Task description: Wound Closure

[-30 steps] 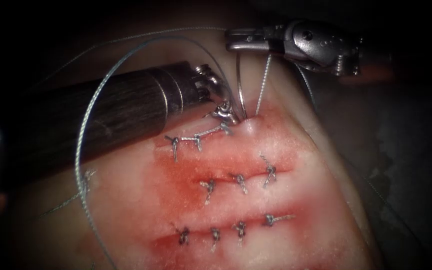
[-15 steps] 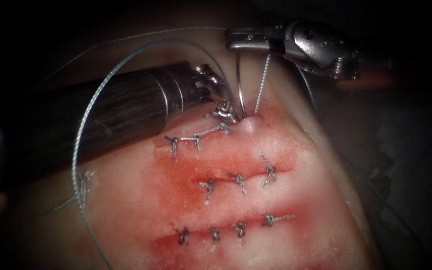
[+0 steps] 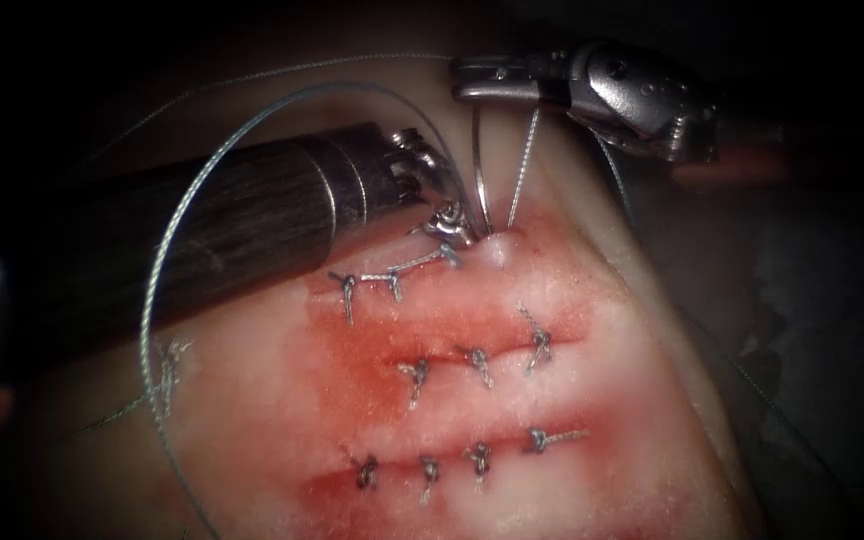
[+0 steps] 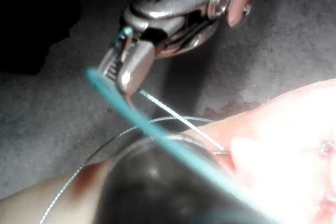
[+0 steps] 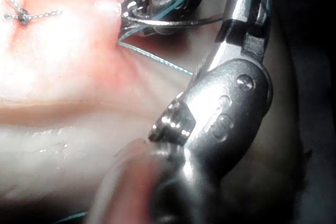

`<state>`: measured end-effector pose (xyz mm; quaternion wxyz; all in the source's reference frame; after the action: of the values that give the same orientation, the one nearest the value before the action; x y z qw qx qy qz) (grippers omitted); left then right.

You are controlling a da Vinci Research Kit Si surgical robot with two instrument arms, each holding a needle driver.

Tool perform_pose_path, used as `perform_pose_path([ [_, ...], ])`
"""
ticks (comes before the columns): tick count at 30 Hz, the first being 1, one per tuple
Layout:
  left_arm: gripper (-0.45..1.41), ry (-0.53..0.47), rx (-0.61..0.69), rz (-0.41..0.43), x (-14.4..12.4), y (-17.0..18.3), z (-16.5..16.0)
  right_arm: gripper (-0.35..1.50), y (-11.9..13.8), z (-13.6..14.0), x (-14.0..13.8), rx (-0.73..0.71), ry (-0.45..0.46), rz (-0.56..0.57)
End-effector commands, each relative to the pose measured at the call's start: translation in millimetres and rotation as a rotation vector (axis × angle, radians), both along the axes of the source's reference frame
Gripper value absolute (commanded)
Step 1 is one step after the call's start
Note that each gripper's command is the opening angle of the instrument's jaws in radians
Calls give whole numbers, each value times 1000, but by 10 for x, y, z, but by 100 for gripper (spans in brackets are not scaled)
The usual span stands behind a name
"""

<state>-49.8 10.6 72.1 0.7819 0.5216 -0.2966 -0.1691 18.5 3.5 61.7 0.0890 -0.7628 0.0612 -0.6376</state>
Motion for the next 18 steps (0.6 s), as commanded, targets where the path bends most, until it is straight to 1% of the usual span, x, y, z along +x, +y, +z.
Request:
perform_pose_path([
  [1,-45,-1,-7,-3,-5,13,-1,-35,3,1,9,9,-4,8],
  [7,-45,-1,-7,-3,-5,13,-1,-35,4,1,9,6,-7,12],
  [8,-45,-1,-7,-3,-5,13,-1,-35,4,1,9,-30,-6,15],
  [9,-45,-1,-7,-3,-5,13,-1,-35,4,4,9,-124,-38,14],
  [10,-45,-1,-7,-3,-5,13,-1,-35,5,4,9,-195,-49,11],
  [18,-45,-2,-6,-2,-5,13,-1,-35,6,4,8,-195,-49,9],
])
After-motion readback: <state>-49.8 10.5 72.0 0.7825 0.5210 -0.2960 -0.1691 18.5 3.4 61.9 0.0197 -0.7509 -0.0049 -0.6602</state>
